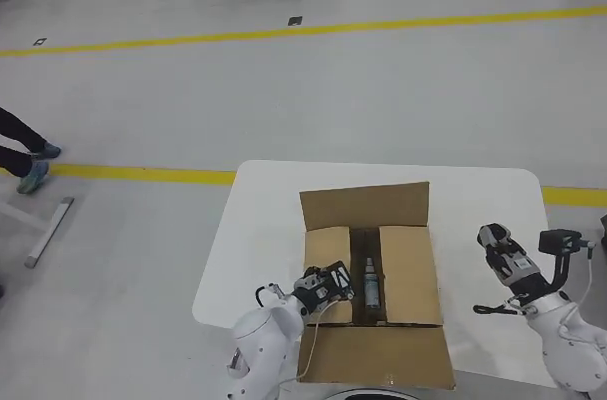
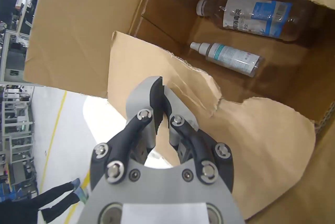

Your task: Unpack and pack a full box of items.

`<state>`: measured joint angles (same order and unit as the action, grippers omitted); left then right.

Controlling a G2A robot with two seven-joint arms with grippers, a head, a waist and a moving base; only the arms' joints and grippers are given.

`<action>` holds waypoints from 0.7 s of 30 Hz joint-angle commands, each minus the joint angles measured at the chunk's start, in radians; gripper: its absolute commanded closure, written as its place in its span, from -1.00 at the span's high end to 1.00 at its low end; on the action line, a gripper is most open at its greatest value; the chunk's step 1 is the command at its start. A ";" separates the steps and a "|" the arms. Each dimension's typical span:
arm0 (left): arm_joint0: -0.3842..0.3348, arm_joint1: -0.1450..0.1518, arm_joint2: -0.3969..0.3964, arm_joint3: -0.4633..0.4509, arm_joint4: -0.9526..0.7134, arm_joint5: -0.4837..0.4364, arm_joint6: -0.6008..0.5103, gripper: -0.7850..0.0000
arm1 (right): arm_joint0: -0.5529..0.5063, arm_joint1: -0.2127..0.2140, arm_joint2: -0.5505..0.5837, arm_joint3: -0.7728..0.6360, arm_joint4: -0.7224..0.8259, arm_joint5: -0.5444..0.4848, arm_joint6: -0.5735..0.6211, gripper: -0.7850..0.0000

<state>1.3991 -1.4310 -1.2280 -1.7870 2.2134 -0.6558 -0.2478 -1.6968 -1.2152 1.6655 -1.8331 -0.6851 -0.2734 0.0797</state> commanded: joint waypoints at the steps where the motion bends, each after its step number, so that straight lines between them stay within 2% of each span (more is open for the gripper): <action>1: 0.002 0.002 -0.002 0.002 -0.003 0.002 -0.007 -1.00 | 0.007 0.000 -0.008 0.002 -0.002 0.000 0.004 -1.00; 10: -0.016 0.010 0.002 0.042 -0.014 -0.001 -0.037 -1.00 | 0.028 -0.002 -0.030 0.020 -0.002 -0.003 0.007 -1.00; 14: -0.018 0.012 0.008 0.033 -0.021 0.005 -0.043 -1.00 | 0.026 -0.002 -0.028 0.025 0.003 -0.006 0.007 -1.00; 15: -0.017 0.013 0.009 0.026 -0.017 0.012 -0.042 -0.57 | 0.026 -0.002 -0.027 0.027 0.007 -0.006 0.007 -1.00; 16: -0.016 0.015 0.009 0.019 -0.013 0.022 -0.041 1.00 | 0.026 -0.002 -0.025 0.028 0.013 -0.006 0.008 -1.00; 21: -0.003 0.021 -0.009 -0.040 -0.025 0.060 -0.026 1.00 | 0.045 -0.002 -0.010 0.034 0.073 -0.009 0.020 -0.95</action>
<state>1.3907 -1.4115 -1.2313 -1.8095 2.1969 -0.6056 -0.2764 -1.6583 -1.2175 1.6513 -1.8006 -0.6221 -0.2829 0.0958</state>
